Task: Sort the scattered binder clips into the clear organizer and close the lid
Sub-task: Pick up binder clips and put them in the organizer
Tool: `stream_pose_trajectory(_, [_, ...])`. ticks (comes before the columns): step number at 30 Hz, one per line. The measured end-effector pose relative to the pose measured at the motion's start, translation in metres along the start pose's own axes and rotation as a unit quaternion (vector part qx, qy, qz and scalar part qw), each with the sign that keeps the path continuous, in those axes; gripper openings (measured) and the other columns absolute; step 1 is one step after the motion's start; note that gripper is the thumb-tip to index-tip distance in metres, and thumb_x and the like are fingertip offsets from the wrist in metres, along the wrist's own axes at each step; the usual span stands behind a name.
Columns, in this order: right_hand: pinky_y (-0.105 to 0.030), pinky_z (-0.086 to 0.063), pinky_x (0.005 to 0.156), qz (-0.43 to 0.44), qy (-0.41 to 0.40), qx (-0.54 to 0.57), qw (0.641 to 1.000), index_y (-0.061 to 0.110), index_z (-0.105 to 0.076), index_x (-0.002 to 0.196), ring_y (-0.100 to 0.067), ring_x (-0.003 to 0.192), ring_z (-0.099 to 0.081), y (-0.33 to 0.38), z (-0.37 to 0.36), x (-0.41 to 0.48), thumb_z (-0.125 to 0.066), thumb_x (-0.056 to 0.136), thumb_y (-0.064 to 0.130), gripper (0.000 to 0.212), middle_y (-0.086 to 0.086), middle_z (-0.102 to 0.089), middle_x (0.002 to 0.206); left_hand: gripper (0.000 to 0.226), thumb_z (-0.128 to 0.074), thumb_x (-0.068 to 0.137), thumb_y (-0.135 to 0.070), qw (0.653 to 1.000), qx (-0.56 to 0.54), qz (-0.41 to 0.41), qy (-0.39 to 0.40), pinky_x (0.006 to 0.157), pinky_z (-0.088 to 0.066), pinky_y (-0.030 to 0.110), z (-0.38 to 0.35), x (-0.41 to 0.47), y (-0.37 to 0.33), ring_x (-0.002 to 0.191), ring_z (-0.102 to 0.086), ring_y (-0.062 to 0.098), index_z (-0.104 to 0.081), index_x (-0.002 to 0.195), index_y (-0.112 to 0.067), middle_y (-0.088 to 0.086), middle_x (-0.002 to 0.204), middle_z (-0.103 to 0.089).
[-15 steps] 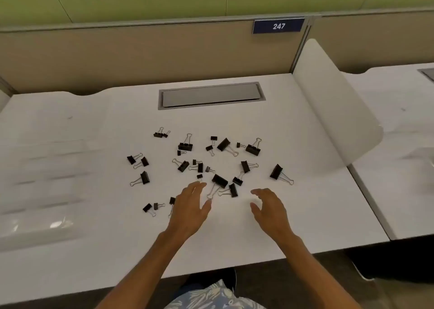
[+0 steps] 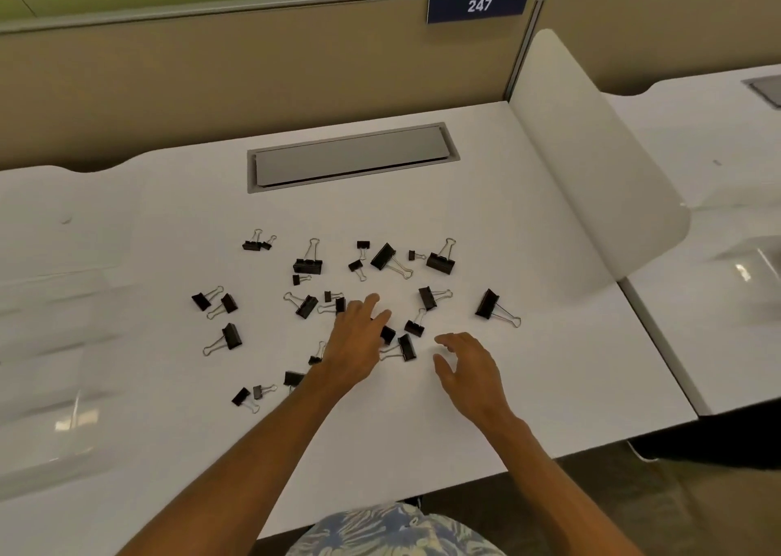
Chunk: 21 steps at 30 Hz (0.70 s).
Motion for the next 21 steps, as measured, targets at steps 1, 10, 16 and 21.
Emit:
stream_pose_trajectory(1, [-0.021,-0.037,0.097,-0.002,-0.002,0.002,1.000,0.022,-0.059,0.129,-0.016,0.116,-0.056,-0.002,0.000,0.001,-0.059,0.096,0.027,0.033,0.002,-0.059,0.131,0.045,-0.058,0.095,-0.020,1.000,0.008,-0.003,-0.002,0.106,-0.037,0.039,0.000,0.003,0.001,0.134,-0.033,0.028,-0.049,0.139,-0.016,0.008,0.155,-0.025])
stream_pose_trajectory(10, [-0.021,-0.040,0.093,0.000,-0.023,0.017,1.000,0.020,-0.061,0.126,-0.015,0.111,-0.058,-0.004,0.006,0.007,-0.058,0.097,0.024,0.030,0.002,-0.063,0.124,0.027,-0.066,0.088,-0.019,0.999,-0.004,-0.010,-0.042,0.090,-0.040,0.033,0.001,0.011,0.007,0.110,-0.048,0.022,-0.057,0.113,-0.018,0.002,0.118,-0.057])
stream_pose_trajectory(16, [-0.022,-0.047,0.081,0.005,-0.077,0.037,0.996,0.017,-0.066,0.118,-0.009,0.094,-0.057,-0.005,0.034,0.020,-0.060,0.094,0.016,0.024,0.004,-0.063,0.108,0.016,-0.061,0.091,-0.007,0.962,-0.247,0.096,-0.065,0.072,-0.052,0.033,0.016,0.003,0.031,0.083,-0.057,0.017,-0.055,0.101,-0.018,0.001,0.098,-0.057])
stream_pose_trajectory(21, [-0.030,-0.050,0.087,-0.002,-0.141,0.012,0.990,0.013,-0.065,0.117,-0.018,0.105,-0.058,-0.019,0.068,0.042,-0.063,0.091,0.010,0.026,-0.003,-0.063,0.116,0.020,-0.066,0.086,0.003,0.802,-0.550,0.193,-0.135,0.071,-0.060,0.031,0.034,-0.003,0.054,0.072,-0.072,0.024,-0.063,0.097,-0.014,0.010,0.094,-0.069])
Point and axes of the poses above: each hand's wrist, its own x-axis towards the middle knuckle, its own z-axis out of the back of the hand, y = z × x, the point moved 10 cm from there along x, towards the middle knuckle
